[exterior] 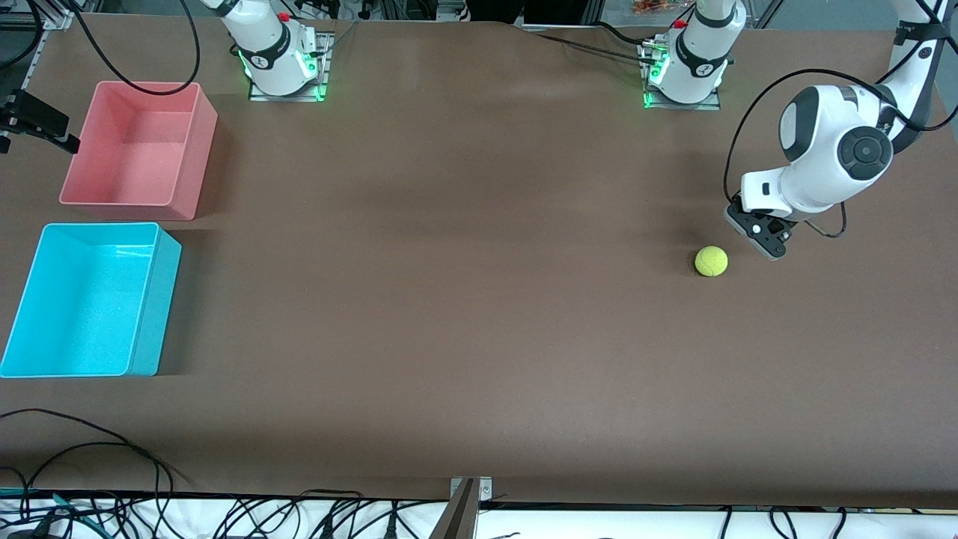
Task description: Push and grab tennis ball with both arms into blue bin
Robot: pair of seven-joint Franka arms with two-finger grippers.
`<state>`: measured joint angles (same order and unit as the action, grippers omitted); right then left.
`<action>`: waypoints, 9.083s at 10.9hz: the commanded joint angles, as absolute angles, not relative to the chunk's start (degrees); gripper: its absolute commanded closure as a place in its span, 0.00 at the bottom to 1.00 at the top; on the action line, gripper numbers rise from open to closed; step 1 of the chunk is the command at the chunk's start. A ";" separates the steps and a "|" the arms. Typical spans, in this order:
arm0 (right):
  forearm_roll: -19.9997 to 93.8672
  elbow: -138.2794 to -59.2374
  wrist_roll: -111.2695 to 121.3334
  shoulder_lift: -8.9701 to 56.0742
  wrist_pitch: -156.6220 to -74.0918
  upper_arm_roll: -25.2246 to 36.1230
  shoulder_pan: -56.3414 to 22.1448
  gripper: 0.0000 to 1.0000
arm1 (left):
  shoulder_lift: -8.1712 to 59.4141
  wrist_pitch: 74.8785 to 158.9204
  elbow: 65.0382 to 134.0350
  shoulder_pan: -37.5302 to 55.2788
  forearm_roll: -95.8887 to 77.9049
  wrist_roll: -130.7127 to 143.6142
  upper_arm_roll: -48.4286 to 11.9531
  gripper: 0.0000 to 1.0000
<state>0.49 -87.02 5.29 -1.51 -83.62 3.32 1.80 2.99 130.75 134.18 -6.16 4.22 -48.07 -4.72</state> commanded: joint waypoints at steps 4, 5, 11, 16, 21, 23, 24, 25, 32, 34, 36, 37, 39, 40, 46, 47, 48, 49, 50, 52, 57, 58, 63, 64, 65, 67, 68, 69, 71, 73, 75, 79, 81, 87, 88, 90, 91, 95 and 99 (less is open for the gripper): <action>0.53 -85.78 5.36 -1.58 -82.53 3.34 1.93 0.00 | 11.59 140.36 132.72 -12.39 -5.19 -80.93 -4.75 1.00; 0.53 -85.78 5.36 -1.58 -82.53 3.43 1.93 0.00 | 12.56 140.45 132.63 -12.39 -4.49 -81.99 -4.75 1.00; 0.53 -85.78 5.45 -1.58 -82.53 3.43 2.02 0.00 | 17.40 142.47 130.96 -13.01 -0.45 -87.27 -4.66 1.00; 1.23 -85.78 5.54 -1.58 -82.53 5.54 1.93 0.00 | 20.73 146.95 128.95 -13.10 2.56 -93.41 -3.26 1.00; 1.32 -85.78 5.36 -1.58 -82.53 5.19 1.93 0.00 | 22.67 146.95 128.23 -12.40 -1.38 -93.60 -3.25 1.00; 1.32 -85.78 5.36 -1.58 -82.53 5.19 1.93 0.00 | 22.76 146.95 127.97 -12.04 -1.67 -93.60 -3.34 1.00; 1.32 -85.78 5.36 -1.58 -82.53 5.27 1.93 0.00 | 22.76 146.95 127.97 -11.61 -1.58 -93.52 -3.34 1.00; 1.23 -85.78 5.36 -1.58 -82.53 5.27 1.93 0.00 | 22.76 146.95 127.97 -11.51 -1.58 -93.52 -3.34 1.00; 1.32 -85.78 5.27 -1.58 -82.53 5.19 1.85 0.00 | 22.94 146.95 128.14 -11.51 -1.85 -93.25 -3.43 1.00; 1.32 -85.78 5.27 -1.58 -82.53 5.19 1.85 0.00 | 22.94 146.95 128.14 -11.43 -1.85 -93.16 -3.51 1.00; 1.32 -85.78 5.27 -1.58 -82.53 5.19 1.85 0.00 | 22.59 146.95 128.32 -10.73 -1.93 -93.08 -3.52 1.00; 1.32 -85.78 5.27 -1.58 -82.53 5.19 1.85 0.00 | 22.59 146.95 128.41 -10.64 -1.93 -92.99 -3.52 1.00; 1.32 -85.78 5.27 -1.58 -82.53 5.19 1.85 0.00 | 22.68 146.95 128.50 -10.63 -2.02 -92.90 -3.52 1.00; 1.32 -85.78 5.27 -1.58 -82.53 5.19 1.85 0.00 | 22.76 146.95 128.67 -10.63 -2.02 -92.81 -3.52 1.00; 1.32 -85.78 5.27 -1.58 -82.53 5.19 1.67 0.00 | 21.89 146.69 127.97 -7.74 -2.03 -67.32 -15.87 1.00; 1.32 -85.78 5.27 -1.58 -82.53 5.19 1.76 0.00 | 21.01 146.43 128.06 -7.13 -1.93 -62.80 -17.30 1.00; 1.32 -85.78 5.27 -1.58 -82.53 5.19 1.67 0.00 | 20.83 146.34 128.06 -6.86 -1.93 -62.67 -17.40 1.00; 1.32 -85.78 5.19 -1.58 -82.53 5.19 1.67 0.00 | 20.83 146.34 128.06 -6.68 -2.11 -62.23 -17.40 1.00; 1.32 -85.78 5.19 -1.58 -82.53 5.19 1.67 0.00 | 20.83 146.34 128.06 -5.72 -2.28 -62.05 -17.40 1.00; 1.32 -85.78 5.01 -1.50 -82.53 5.10 1.58 0.00 | 20.83 146.34 128.06 -5.63 -2.37 -62.05 -17.40 1.00; 1.32 -85.96 2.38 -0.70 -82.88 3.17 0.70 0.00 | 20.74 146.34 128.32 -5.54 -2.28 -62.14 -17.40 1.00; 1.32 -85.96 2.37 -0.70 -82.53 3.08 0.70 0.00 | 20.57 146.34 128.32 -5.54 -2.29 -62.14 -17.40 1.00; 0.79 -89.54 -0.86 -0.53 -82.27 -0.26 0.62 0.00 | 19.43 146.08 128.76 -6.41 -2.46 -62.23 -16.70 0.63; 0.70 -92.34 -0.88 -0.79 -82.87 -0.44 0.53 0.00 | 18.47 145.03 128.76 -6.94 -2.46 -62.75 -16.18 0.01; 0.36 -94.46 -0.79 -0.88 -83.49 -0.44 0.53 0.00 | 17.24 143.80 128.76 -7.29 -2.46 -62.41 -16.08 0.00; 0.26 -99.64 -0.88 -1.49 -85.50 -0.44 0.53 0.00 | 14.18 143.00 130.76 -7.73 -2.46 -62.22 -16.00 0.00; 0.26 -102.80 -0.88 -2.10 -87.34 -0.44 0.53 0.00 | 10.58 140.04 131.56 -7.73 -2.37 -62.31 -16.00 0.00; 0.26 -106.49 -0.88 -2.54 -89.80 -0.44 0.53 0.00 | 7.94 136.27 131.49 -7.73 -2.29 -62.23 -16.00 0.00; 0.18 -116.31 -0.97 -5.69 -94.37 -0.18 0.62 0.00 | 2.49 135.18 131.66 -7.82 -2.11 -62.31 -16.00 0.00; -2.18 -126.00 -0.97 -8.43 -101.66 -0.09 0.62 0.00 | -0.25 133.86 131.66 -8.52 -2.02 -62.31 -16.08 0.00; -5.60 -130.41 -0.97 -7.56 -106.76 -0.09 0.79 0.00 | -1.40 132.89 131.66 -8.53 -2.02 -62.49 -16.08 0.00; -7.38 -132.53 -0.88 -5.10 -110.91 0.44 1.32 0.00 | -8.77 131.31 131.31 -8.61 -2.28 -61.96 -16.08 0.00; -7.65 -133.42 -0.62 -4.05 -111.53 1.23 1.32 0.00 | -10.63 131.31 130.44 -9.66 -2.37 -62.05 -16.08 0.00; -10.53 -133.33 0.35 -1.24 -115.29 2.11 1.32 0.00 | -10.72 129.73 129.11 -9.67 -2.81 -62.05 -14.33 0.00; -11.42 -133.42 0.35 0.42 -117.40 2.20 1.32 0.00 | -10.72 129.73 128.76 -9.67 -2.81 -61.96 -14.33 0.00; -11.51 -133.42 0.35 4.46 -122.75 2.90 1.41 0.00 | -11.25 128.77 128.50 -9.67 -2.81 -61.88 -14.07 0.00; -12.04 -133.42 1.13 6.40 -124.61 3.77 1.41 0.00 | -11.51 127.37 127.54 -9.58 -2.81 -60.66 -12.93 0.00; -15.90 -133.33 1.67 10.63 -128.05 4.39 1.41 0.00 | -11.69 117.88 121.65 -9.05 -2.20 -49.32 -12.31 0.00; -16.34 -133.42 1.93 13.53 -130.43 5.10 1.41 0.00 | -11.69 109.36 116.21 -8.88 -2.11 -44.66 -10.90 0.00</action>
